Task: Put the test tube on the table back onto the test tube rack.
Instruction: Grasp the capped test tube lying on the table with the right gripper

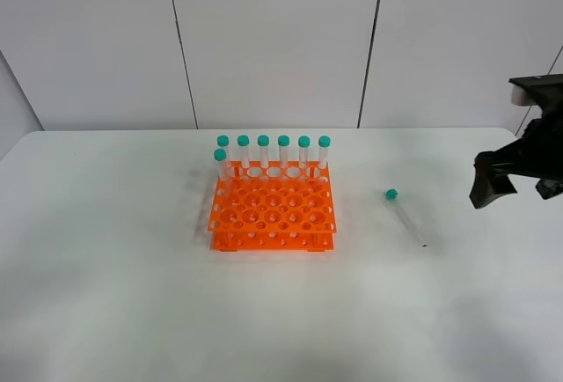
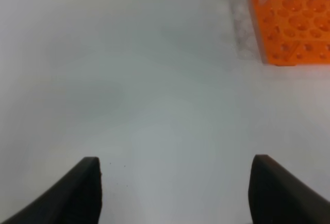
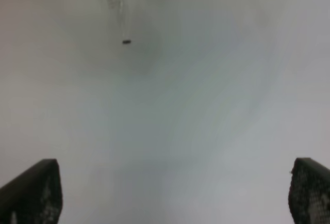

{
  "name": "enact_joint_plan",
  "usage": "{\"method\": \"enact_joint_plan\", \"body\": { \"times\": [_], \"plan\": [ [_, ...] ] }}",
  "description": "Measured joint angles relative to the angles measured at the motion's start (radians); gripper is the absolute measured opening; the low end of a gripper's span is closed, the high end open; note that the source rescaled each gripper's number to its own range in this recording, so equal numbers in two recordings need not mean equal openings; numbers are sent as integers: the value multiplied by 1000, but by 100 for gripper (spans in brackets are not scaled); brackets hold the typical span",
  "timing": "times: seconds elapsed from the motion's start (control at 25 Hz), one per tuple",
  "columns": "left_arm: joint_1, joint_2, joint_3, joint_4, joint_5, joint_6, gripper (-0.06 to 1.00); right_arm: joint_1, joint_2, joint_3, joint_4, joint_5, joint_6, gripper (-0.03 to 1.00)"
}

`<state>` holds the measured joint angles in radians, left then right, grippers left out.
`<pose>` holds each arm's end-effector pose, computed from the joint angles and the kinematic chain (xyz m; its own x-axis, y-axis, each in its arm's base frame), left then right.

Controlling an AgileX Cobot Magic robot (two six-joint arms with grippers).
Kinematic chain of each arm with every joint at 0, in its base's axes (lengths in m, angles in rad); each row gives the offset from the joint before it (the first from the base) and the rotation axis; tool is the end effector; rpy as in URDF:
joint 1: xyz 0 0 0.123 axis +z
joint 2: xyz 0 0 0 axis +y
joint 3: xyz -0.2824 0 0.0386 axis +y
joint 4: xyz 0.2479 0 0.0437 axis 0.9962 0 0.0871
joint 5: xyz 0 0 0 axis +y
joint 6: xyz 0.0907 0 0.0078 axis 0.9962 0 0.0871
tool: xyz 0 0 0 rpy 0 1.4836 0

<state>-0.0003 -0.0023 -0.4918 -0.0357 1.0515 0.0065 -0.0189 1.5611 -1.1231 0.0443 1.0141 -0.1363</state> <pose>-0.0039 -0.0028 0.2757 -0.4531 -0.0111 -0.8914 0.0228 0.9995 -0.0240 0.2974 -0.0022 0.2511 -0.9736 -0.0942 -0.2077 -0.0991 0.9950 0.0135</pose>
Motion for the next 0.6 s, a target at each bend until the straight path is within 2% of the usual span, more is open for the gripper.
{"method": "enact_joint_plan", "body": {
  "times": [0.24,0.44,0.6],
  "plan": [
    [0,0,0,0,0,0,93,21,226,-178,53,-15,-37,97],
    [0,0,0,0,0,0,93,108,298,-218,60,-82,-51,97],
    [0,0,0,0,0,0,93,119,344,-223,59,-117,-50,97]
  ]
}}
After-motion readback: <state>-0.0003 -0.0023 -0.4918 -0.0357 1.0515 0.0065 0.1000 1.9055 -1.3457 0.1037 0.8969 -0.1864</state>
